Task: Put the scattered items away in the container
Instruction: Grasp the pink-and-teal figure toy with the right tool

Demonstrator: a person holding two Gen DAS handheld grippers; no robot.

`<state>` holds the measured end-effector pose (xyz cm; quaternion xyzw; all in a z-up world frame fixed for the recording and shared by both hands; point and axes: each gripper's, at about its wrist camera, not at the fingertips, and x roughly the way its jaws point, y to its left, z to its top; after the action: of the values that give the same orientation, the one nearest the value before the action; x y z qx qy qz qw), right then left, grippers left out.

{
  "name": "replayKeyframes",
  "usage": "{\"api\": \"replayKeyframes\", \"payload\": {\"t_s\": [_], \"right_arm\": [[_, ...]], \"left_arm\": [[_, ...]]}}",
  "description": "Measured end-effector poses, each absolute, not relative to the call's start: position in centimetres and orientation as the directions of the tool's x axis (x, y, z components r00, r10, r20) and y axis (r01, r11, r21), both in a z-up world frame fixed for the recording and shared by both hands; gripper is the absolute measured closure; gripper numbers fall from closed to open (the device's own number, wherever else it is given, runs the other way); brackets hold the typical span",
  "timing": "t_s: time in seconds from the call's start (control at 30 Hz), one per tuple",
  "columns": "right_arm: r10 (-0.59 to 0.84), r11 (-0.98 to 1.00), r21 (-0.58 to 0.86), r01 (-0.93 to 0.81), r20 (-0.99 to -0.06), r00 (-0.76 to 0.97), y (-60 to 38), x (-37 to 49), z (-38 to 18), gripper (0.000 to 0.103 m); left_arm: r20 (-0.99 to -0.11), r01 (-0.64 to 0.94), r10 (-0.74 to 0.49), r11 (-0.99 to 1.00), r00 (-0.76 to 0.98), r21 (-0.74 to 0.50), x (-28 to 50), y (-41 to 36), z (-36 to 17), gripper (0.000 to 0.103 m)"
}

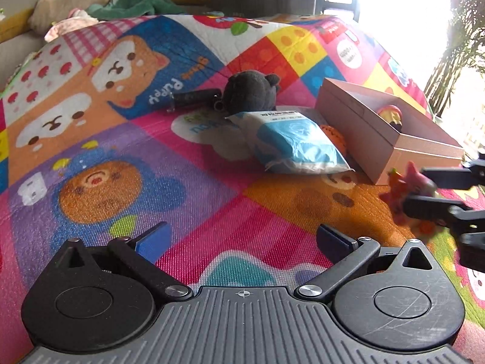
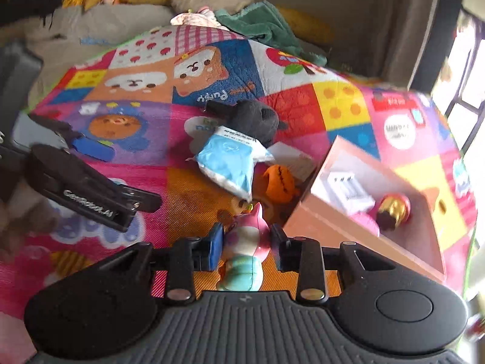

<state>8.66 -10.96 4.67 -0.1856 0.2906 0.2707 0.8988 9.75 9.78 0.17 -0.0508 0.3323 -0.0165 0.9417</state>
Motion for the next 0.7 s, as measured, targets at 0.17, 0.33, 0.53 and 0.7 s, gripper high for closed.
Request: {"api": "replayKeyframes", "payload": {"t_s": [0.17,0.33,0.53,0.7], "right_arm": [[0.387,0.883,0.059,-0.465,-0.652,0.652,-18.0,8.2,3.8,0.070],[0.244,0.936,-0.067,-0.347,-0.587,0.772,-21.1,7.1,2.8,0.031],[0.213,0.956,-0.068,-0.285,-0.508,0.834,-22.8,7.3,2.4,0.016],[0.255,0.958,0.013,-0.286,-0.494,0.831,-23.4,8.1,1.3,0.014]], "left_arm": [[-0.629,-0.001,-0.058,0.996,0.775,-0.094,9.8,9.7,0.1,0.000],[-0.641,0.001,-0.041,0.998,0.767,-0.063,9.9,9.3,0.1,0.000],[-0.662,0.012,-0.009,1.000,0.750,0.000,10.3,8.4,0.1,0.000],[-0.615,0.085,-0.134,0.991,0.777,-0.108,11.6,8.0,2.0,0.000]]}}
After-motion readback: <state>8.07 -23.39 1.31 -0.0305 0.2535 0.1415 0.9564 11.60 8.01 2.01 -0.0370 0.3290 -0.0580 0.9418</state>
